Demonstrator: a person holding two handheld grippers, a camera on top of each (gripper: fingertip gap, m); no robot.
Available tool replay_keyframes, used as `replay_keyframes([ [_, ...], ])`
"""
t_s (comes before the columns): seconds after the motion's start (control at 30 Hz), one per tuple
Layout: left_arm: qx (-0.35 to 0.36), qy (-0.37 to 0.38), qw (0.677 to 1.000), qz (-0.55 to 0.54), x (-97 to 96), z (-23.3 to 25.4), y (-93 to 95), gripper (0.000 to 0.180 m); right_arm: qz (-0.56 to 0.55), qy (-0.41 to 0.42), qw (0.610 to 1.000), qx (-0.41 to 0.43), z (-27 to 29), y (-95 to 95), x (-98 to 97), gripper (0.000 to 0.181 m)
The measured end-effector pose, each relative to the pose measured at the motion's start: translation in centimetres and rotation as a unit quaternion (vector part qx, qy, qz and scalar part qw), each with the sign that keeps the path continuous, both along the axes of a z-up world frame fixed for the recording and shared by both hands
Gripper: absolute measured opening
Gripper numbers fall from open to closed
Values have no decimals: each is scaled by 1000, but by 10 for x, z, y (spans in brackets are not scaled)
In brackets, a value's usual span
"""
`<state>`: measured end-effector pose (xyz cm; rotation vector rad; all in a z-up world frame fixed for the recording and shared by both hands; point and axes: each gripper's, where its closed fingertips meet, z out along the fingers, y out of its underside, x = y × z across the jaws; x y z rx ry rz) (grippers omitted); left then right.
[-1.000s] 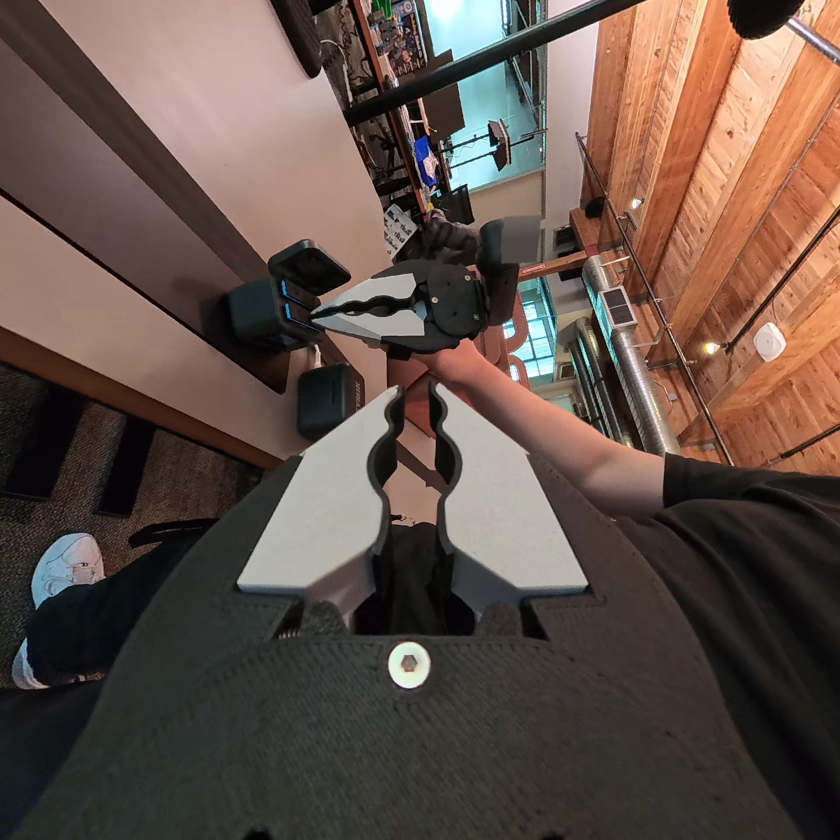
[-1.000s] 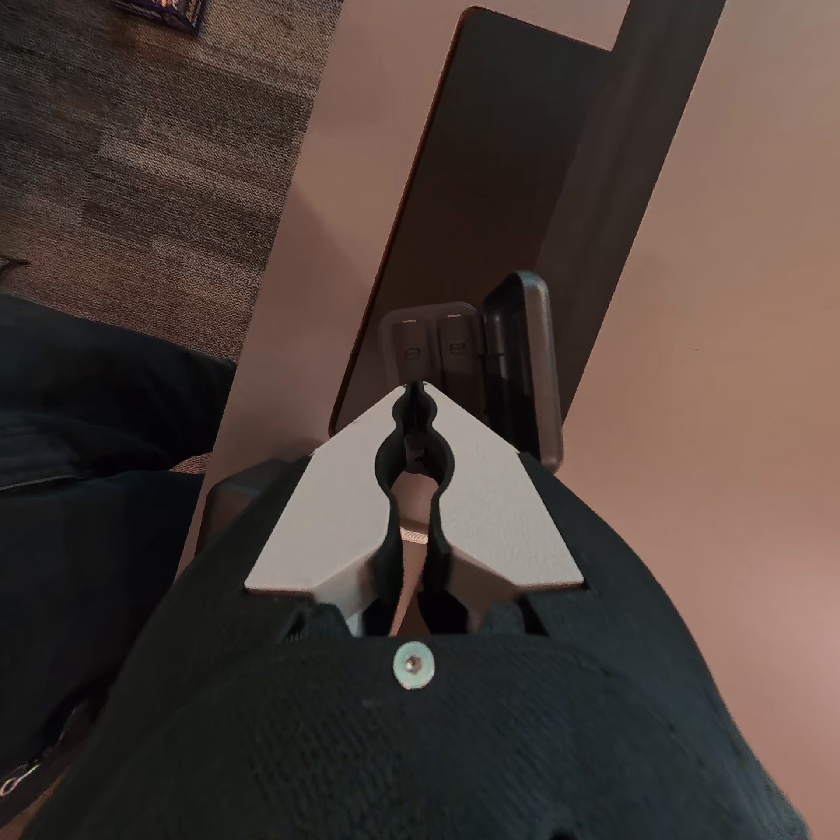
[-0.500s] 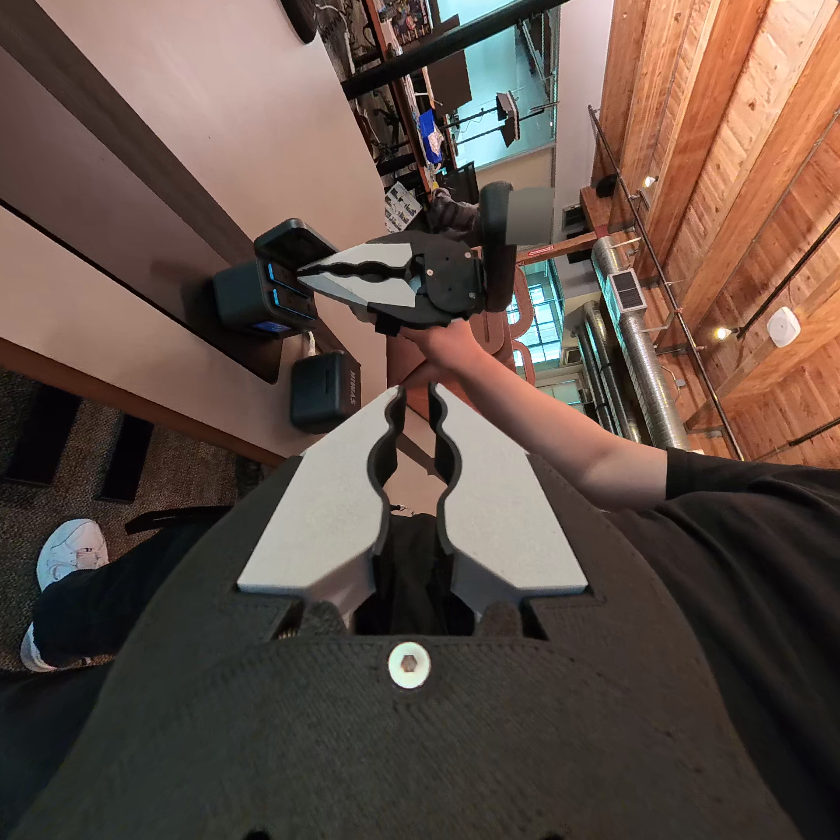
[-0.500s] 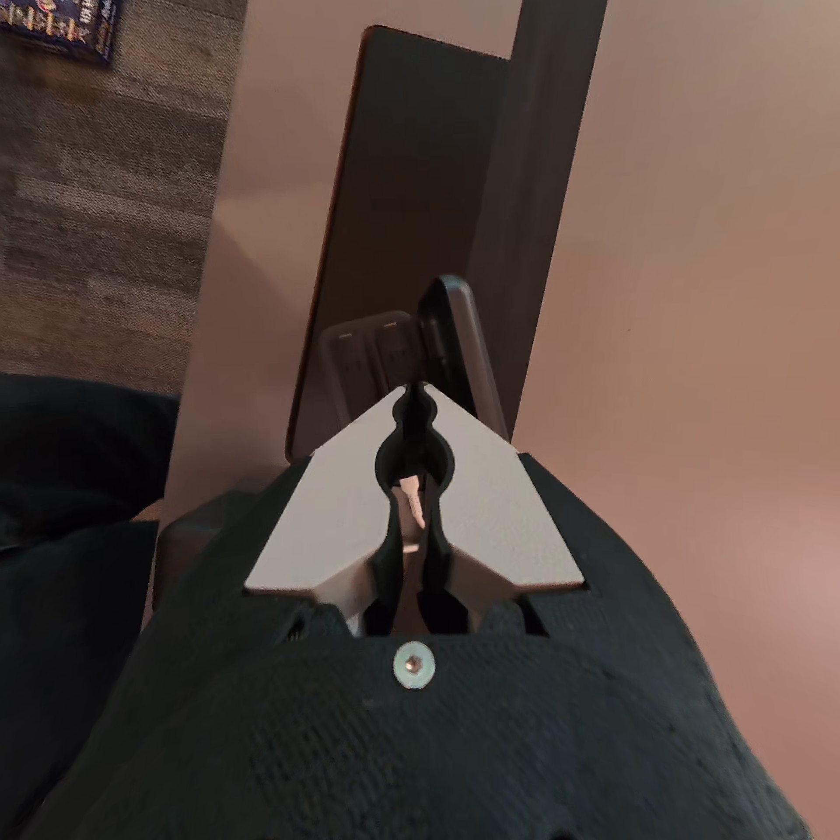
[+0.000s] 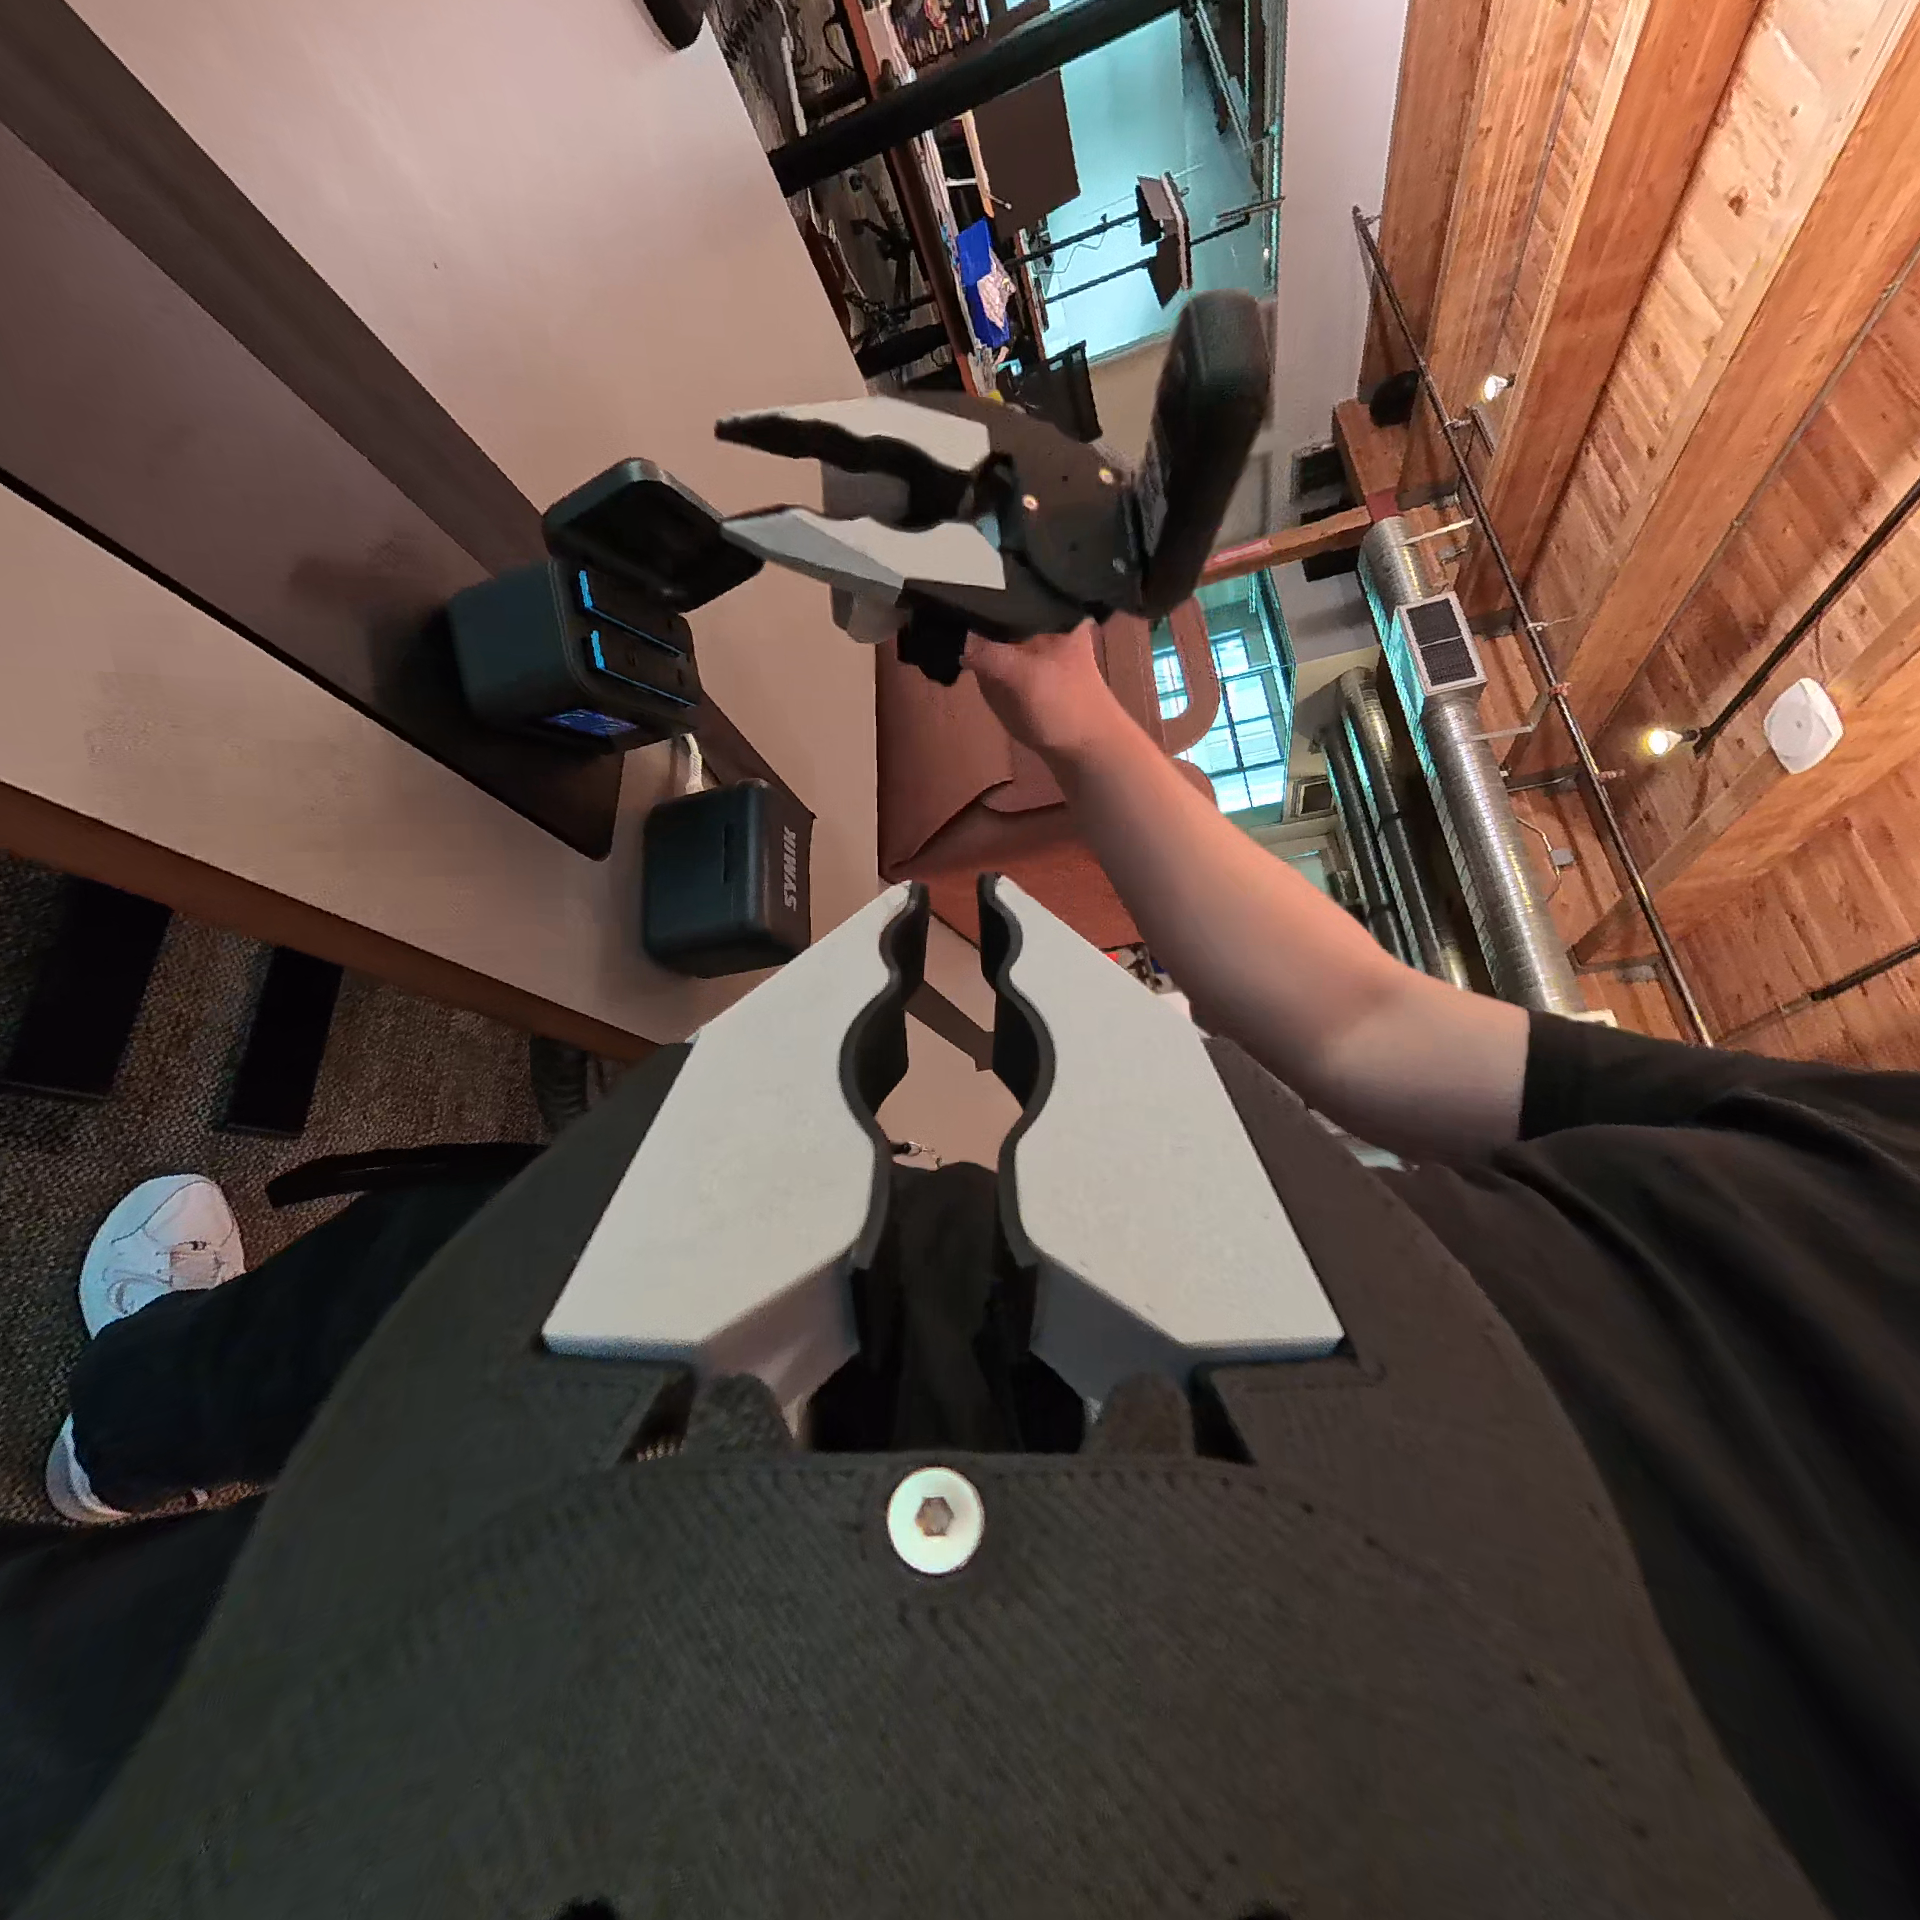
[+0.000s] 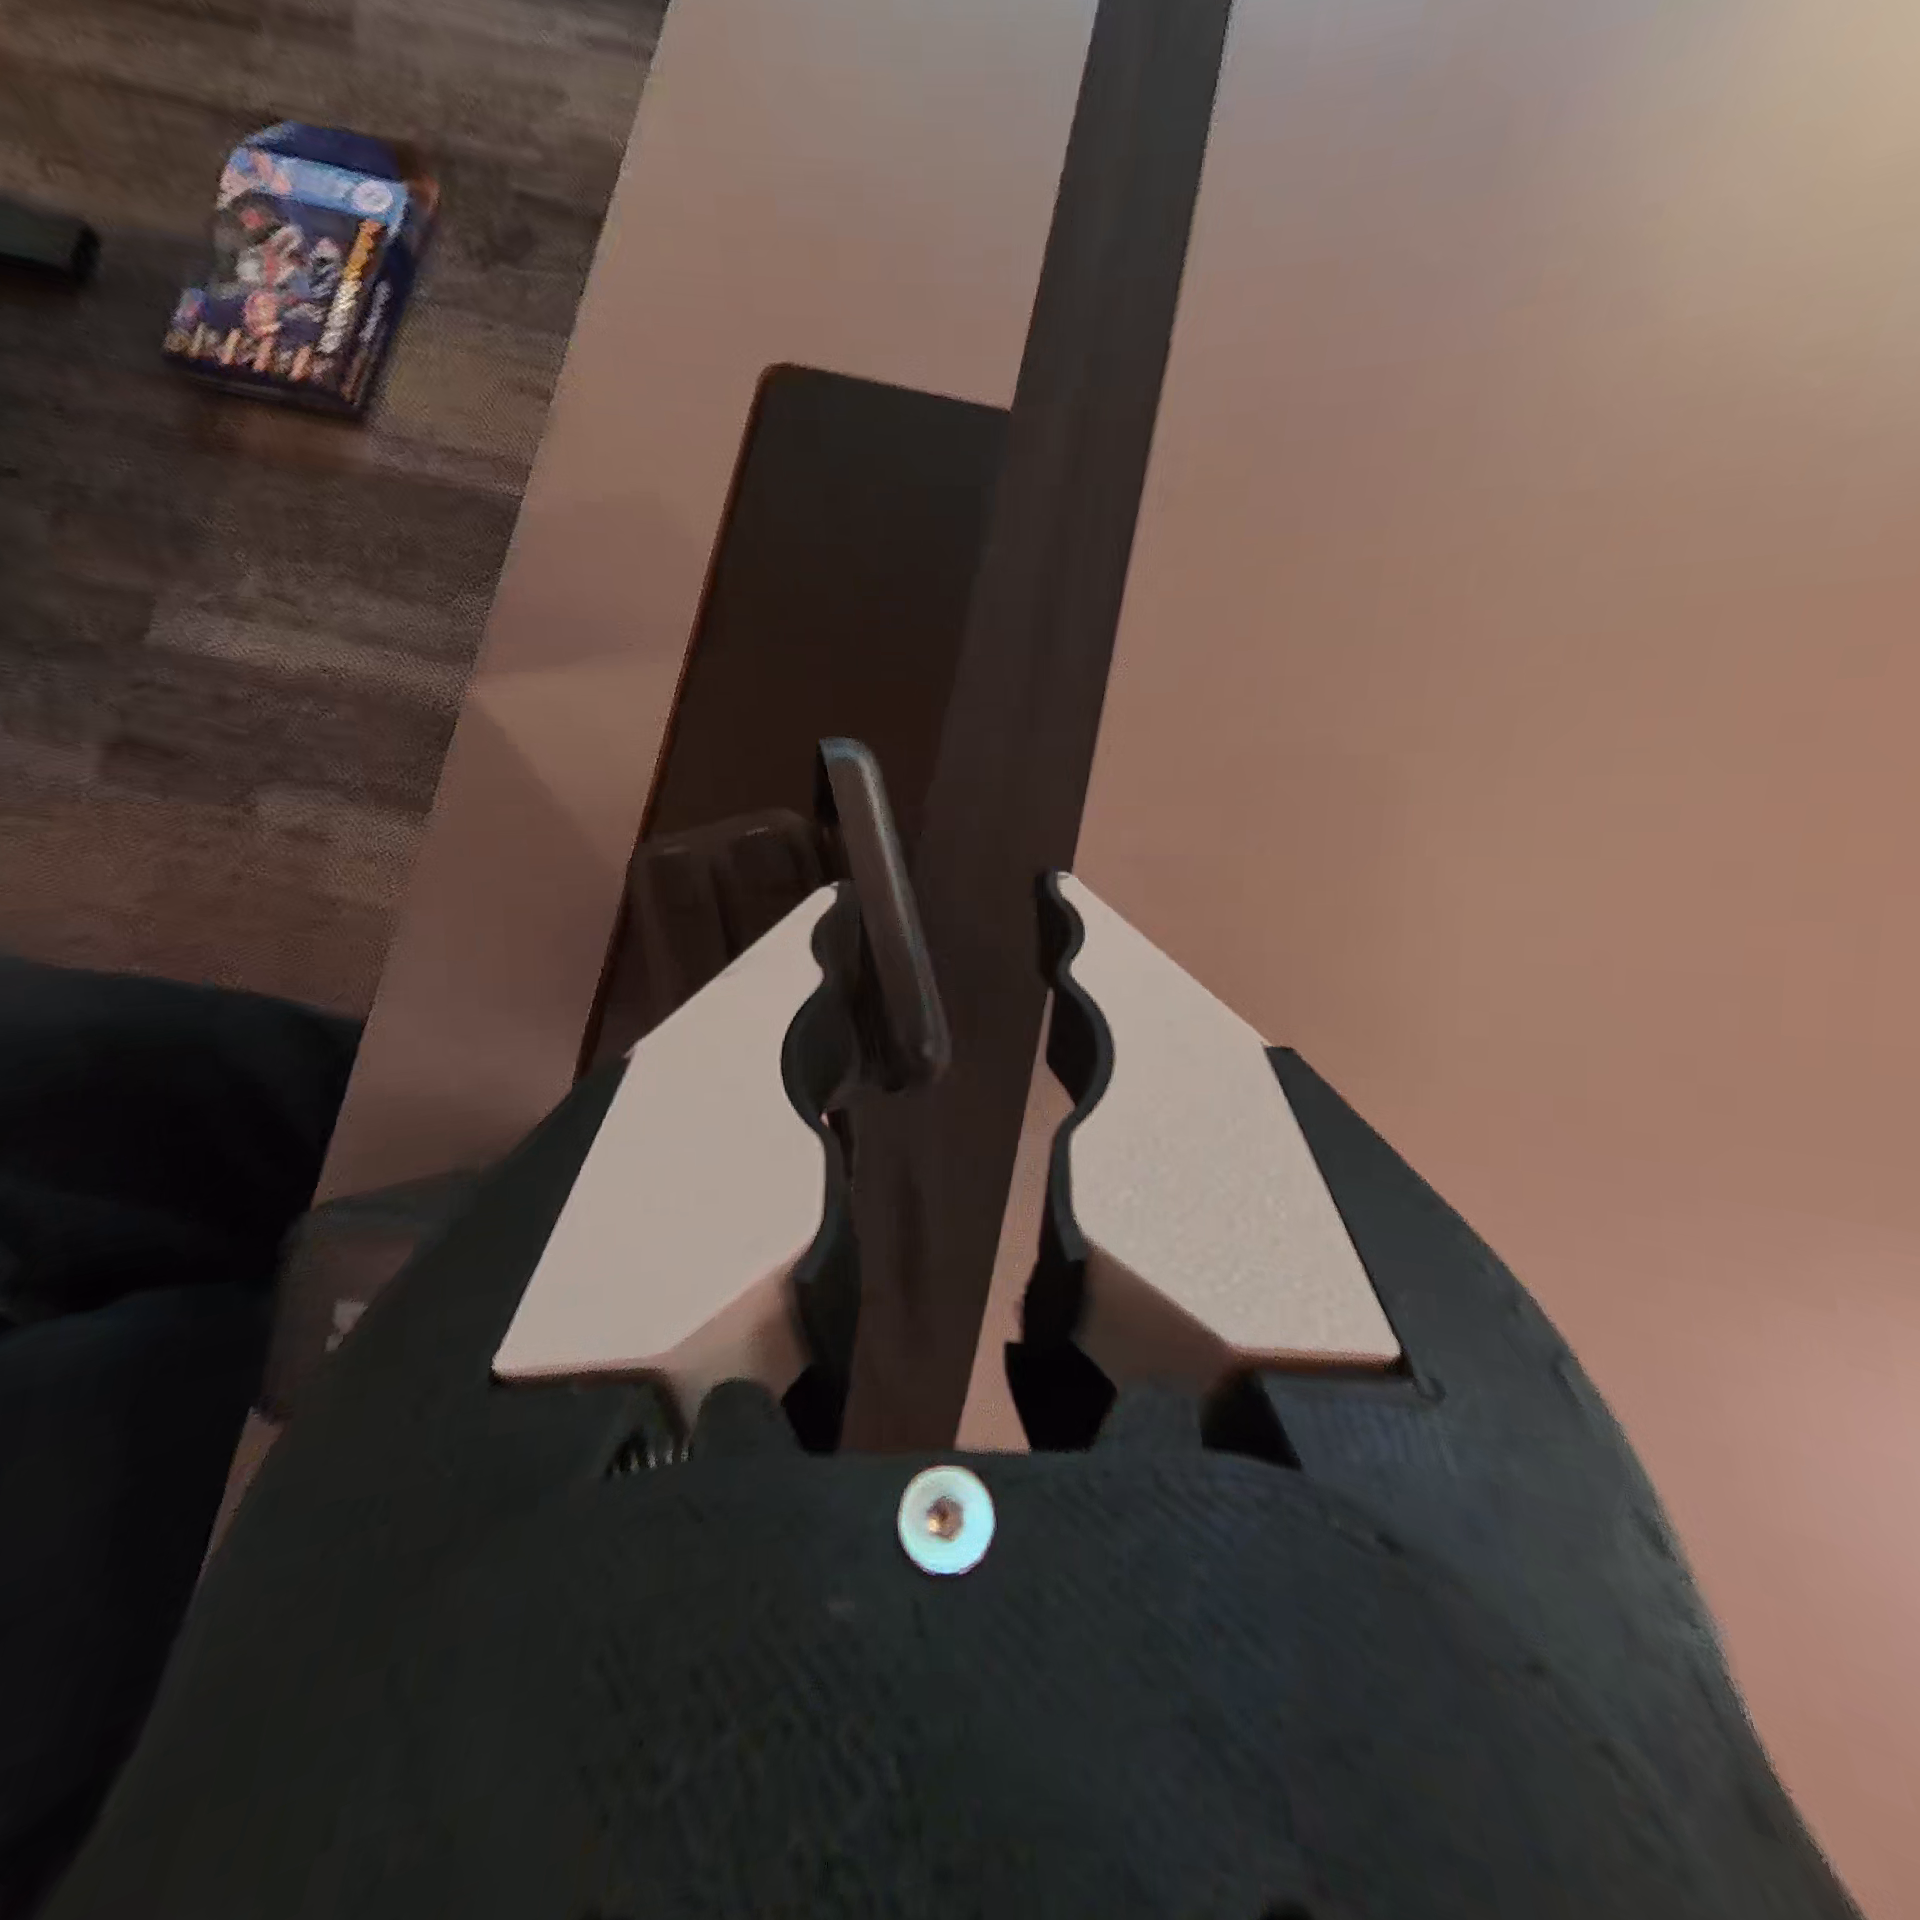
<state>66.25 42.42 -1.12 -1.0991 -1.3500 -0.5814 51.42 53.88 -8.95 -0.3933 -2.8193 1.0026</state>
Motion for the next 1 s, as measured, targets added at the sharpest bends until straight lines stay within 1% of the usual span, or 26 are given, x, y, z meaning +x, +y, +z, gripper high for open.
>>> replay_keyframes([
  [0.03,0,1,1000,2,0,0,-1,8,18,-23,1000,4,-4,1,0,34],
  [0.1,0,3,1000,4,0,1,-2,8,49,-77,996,20,-8,4,7,25],
  [0.13,0,4,1000,3,0,2,-1,8,59,-89,994,30,-10,4,9,26],
  [0.2,-1,5,1000,1,1,3,1,8,82,-82,991,59,-13,7,10,24],
  [0.27,-2,6,1000,1,2,4,1,8,106,-70,987,100,-20,11,13,13],
  [0.3,-2,6,1000,2,2,4,1,8,111,-60,985,116,-22,12,13,12],
  [0.4,-2,1,1000,7,5,2,-2,8,111,-24,985,129,-20,12,14,12],
  [0.5,4,-6,1000,11,7,-3,-2,8,103,31,988,111,-9,10,22,13],
  [0.57,5,-10,1000,10,8,-6,-2,8,102,49,989,96,-6,8,37,14],
  [0.7,0,-18,1000,-1,3,-15,4,8,89,14,992,93,-25,20,69,14],
  [0.73,-15,-12,1000,-9,-2,-21,7,9,78,14,993,88,-26,24,71,15],
  [0.8,-79,18,996,-42,-19,-34,23,19,34,19,997,60,-18,33,71,14],
  [0.83,-126,47,988,-71,-29,-39,35,24,4,15,999,36,-8,38,71,15],
  [0.87,-182,85,973,-111,-38,-47,49,32,-28,11,1000,9,3,43,72,16],
  [0.9,-246,131,947,-158,-47,-55,63,34,-59,8,998,-15,14,51,73,16],
  [0.93,-311,180,911,-204,-56,-64,75,31,-90,8,995,-33,23,62,75,16],
  [0.97,-363,228,871,-239,-66,-71,87,25,-119,8,992,-43,29,75,79,16],
  [1.0,-394,271,838,-265,-75,-74,99,19,-146,7,988,-45,32,91,85,16],
])
